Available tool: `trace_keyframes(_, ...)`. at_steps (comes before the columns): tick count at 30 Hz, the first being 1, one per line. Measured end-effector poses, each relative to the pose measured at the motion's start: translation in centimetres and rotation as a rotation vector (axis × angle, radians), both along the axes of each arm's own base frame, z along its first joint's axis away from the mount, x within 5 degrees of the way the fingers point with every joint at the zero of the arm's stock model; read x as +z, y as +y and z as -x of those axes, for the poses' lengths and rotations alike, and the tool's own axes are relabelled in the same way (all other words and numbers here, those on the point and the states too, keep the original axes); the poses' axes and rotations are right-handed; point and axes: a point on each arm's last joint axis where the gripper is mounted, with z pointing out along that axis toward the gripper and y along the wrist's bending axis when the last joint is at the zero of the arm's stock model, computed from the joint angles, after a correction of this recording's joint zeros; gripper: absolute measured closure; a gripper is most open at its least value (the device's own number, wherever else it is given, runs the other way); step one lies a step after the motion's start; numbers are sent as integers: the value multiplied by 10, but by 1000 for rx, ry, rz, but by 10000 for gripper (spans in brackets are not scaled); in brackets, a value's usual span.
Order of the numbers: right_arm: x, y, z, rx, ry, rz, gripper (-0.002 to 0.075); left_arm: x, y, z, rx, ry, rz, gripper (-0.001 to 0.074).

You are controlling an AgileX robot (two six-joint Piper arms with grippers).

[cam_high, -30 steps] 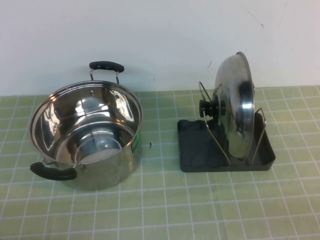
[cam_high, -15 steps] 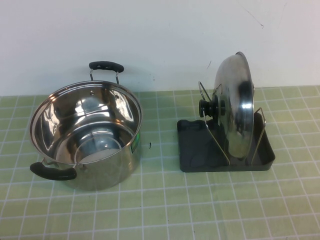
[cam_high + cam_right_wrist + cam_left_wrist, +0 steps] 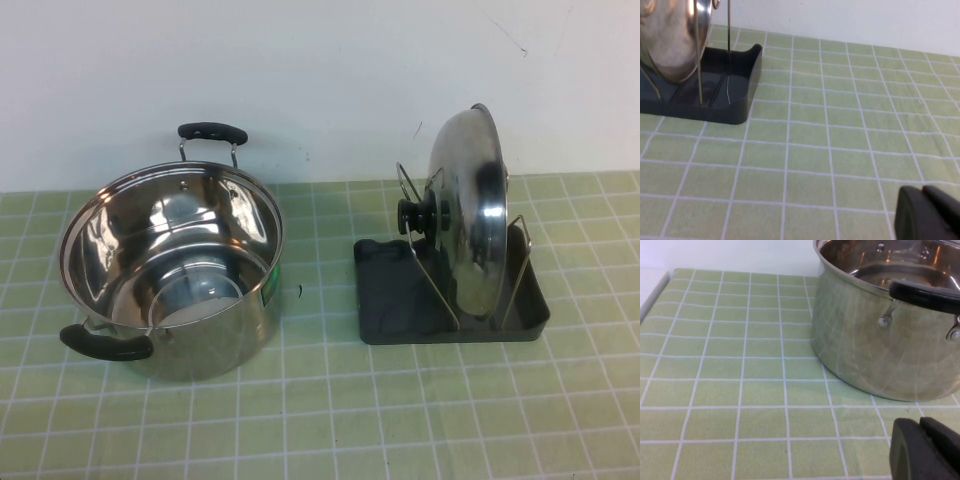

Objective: Put pot lid on rack

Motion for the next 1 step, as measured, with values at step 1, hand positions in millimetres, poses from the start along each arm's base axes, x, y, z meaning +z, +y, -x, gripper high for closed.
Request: trace_keyframes(1, 0, 0, 0, 0, 0, 0, 727, 0, 0, 0, 0, 0, 0, 737)
